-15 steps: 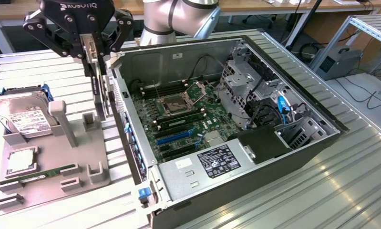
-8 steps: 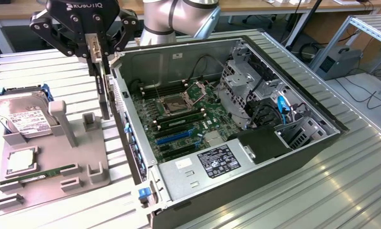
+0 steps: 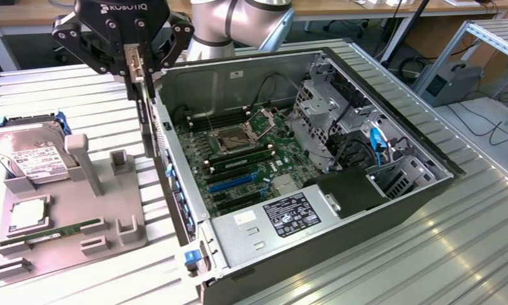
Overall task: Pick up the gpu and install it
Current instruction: 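Pick up the gpu and move the gpu toward the slot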
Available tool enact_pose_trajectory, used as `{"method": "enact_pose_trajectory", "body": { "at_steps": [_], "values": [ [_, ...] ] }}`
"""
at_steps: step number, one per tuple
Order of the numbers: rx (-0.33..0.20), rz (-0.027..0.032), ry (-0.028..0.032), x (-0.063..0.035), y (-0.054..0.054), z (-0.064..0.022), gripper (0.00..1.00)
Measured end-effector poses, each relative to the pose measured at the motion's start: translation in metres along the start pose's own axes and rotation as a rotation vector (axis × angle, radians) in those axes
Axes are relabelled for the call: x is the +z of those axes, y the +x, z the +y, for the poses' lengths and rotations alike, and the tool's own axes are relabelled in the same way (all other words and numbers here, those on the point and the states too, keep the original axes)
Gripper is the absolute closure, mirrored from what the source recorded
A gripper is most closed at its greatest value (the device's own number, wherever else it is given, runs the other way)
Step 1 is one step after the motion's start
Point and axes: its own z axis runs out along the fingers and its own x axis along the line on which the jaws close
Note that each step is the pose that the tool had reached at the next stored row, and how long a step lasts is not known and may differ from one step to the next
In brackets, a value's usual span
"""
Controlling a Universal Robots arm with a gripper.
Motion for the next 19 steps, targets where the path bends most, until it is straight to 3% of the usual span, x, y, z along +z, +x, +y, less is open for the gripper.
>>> {"method": "enact_pose_trajectory", "body": {
  "at_steps": [19],
  "values": [
    [0.0, -0.0003, 0.0029, 0.0011, -0.022, 0.0016, 0.73]
  ]
}}
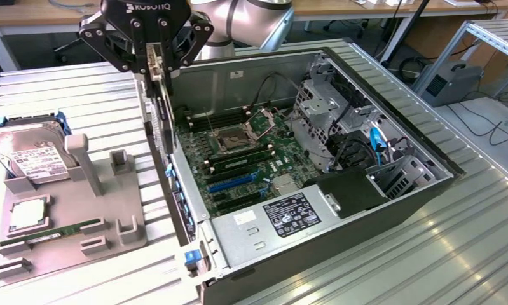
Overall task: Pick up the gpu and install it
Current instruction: 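Pick up the gpu and move the gpu toward the slot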
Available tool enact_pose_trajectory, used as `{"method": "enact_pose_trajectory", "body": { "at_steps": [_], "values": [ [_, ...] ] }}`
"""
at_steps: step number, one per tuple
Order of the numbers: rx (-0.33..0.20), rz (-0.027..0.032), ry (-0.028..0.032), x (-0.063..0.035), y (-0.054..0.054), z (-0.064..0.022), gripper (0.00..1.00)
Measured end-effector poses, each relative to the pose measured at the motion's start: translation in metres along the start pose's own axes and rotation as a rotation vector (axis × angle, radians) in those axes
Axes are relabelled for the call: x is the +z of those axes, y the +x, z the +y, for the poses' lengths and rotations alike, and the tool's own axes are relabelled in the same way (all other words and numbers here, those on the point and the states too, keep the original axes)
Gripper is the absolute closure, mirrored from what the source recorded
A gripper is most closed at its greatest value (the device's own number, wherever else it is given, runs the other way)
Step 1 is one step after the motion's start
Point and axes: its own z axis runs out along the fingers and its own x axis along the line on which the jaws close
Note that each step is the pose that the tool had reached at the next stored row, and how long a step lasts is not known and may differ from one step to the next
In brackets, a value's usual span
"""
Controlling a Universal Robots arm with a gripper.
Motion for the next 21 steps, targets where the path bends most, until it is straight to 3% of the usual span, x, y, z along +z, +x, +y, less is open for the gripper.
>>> {"method": "enact_pose_trajectory", "body": {
  "at_steps": [21],
  "values": [
    [0.0, -0.0002, 0.0031, 0.0049, -0.025, 0.0018, 0.73]
  ]
}}
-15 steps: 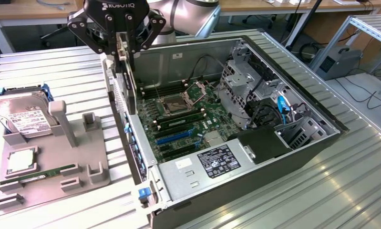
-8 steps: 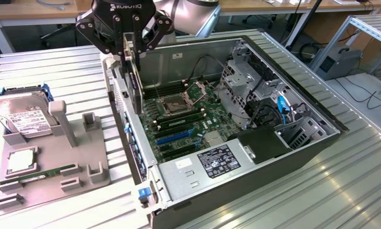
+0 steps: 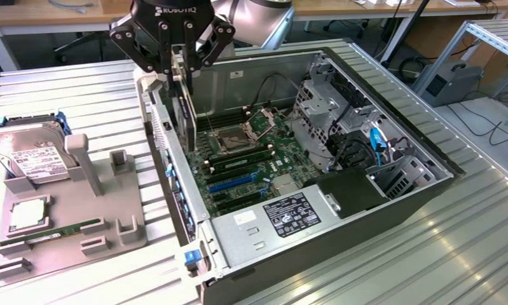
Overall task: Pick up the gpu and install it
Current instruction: 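Pick up the gpu and move the gpu toward the slot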
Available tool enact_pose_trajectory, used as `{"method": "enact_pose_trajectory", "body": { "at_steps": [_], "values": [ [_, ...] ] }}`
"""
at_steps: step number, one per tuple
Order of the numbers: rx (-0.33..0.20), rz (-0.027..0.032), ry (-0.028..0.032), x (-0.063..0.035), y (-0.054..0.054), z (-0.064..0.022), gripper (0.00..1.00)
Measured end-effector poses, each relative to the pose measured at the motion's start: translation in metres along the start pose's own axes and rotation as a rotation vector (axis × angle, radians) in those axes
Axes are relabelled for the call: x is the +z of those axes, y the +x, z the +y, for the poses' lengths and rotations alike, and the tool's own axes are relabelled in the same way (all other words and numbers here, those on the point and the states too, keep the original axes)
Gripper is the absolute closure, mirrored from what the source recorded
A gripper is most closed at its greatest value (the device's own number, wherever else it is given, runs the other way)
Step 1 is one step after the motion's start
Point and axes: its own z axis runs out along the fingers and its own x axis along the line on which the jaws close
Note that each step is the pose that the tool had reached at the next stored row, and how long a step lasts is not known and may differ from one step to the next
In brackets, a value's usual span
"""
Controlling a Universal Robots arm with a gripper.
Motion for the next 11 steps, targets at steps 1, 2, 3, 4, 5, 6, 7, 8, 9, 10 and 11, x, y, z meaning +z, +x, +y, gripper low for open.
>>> {"method": "enact_pose_trajectory", "body": {
  "at_steps": [1, 2, 3, 4, 5, 6, 7, 8, 9, 10, 11],
  "values": [
    [0.0, 0.0, 0.0001, 0.0003, -0.0009, 0.0001, 0.73],
    [0.0, 0.0001, 0.0003, 0.0005, -0.0019, 0.0001, 0.73],
    [0.0, 0.0, 0.0003, 0.0008, -0.0027, 0.0002, 0.73],
    [0.0, 0.0, 0.0005, 0.0011, -0.0038, 0.0003, 0.73],
    [0.0, 0.0, 0.0005, 0.0013, -0.0045, 0.0003, 0.73],
    [0.0, 0.0, 0.0007, 0.0016, -0.0054, 0.0004, 0.73],
    [0.0, -0.0001, 0.0008, 0.0019, -0.0065, 0.0004, 0.73],
    [0.0, 0.0, 0.0009, 0.0021, -0.0071, 0.0005, 0.73],
    [0.0, -0.0001, 0.001, 0.0024, -0.008, 0.0006, 0.73],
    [0.0, -0.0001, 0.0011, 0.0027, -0.0088, 0.0006, 0.73],
    [0.0, -0.0001, 0.0013, 0.0029, -0.0096, 0.0007, 0.73]
  ]
}}
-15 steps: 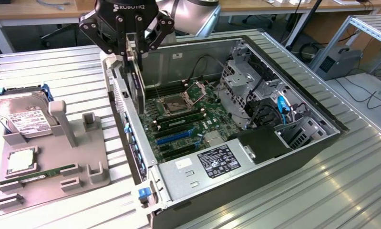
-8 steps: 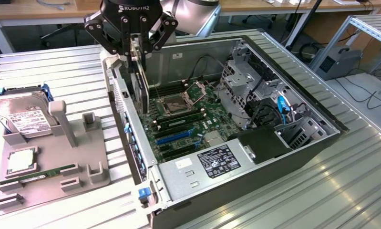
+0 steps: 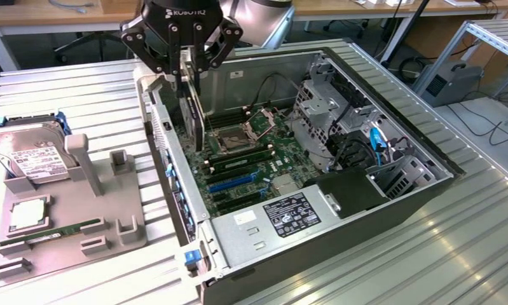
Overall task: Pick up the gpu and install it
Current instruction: 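Pick up the gpu and move the gpu toward the slot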
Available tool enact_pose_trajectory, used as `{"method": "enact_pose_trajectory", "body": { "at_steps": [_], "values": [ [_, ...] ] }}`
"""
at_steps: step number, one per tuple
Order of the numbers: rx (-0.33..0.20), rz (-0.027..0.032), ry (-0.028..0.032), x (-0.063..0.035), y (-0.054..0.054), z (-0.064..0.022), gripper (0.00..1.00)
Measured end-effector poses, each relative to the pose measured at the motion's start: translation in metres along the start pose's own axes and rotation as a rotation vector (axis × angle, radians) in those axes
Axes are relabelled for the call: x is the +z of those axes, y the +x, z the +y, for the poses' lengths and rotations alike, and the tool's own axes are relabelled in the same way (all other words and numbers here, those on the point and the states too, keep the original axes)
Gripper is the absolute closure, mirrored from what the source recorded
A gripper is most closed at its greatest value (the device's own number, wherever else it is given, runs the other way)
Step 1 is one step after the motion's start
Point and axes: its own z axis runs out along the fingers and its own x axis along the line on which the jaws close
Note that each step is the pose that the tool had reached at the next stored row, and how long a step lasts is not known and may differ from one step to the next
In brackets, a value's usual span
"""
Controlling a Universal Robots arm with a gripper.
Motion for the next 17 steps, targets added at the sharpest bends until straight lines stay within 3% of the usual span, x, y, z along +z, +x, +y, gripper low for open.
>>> {"method": "enact_pose_trajectory", "body": {
  "at_steps": [17],
  "values": [
    [0.0, -0.0001, 0.0023, 0.004, -0.014, 0.0009, 0.73]
  ]
}}
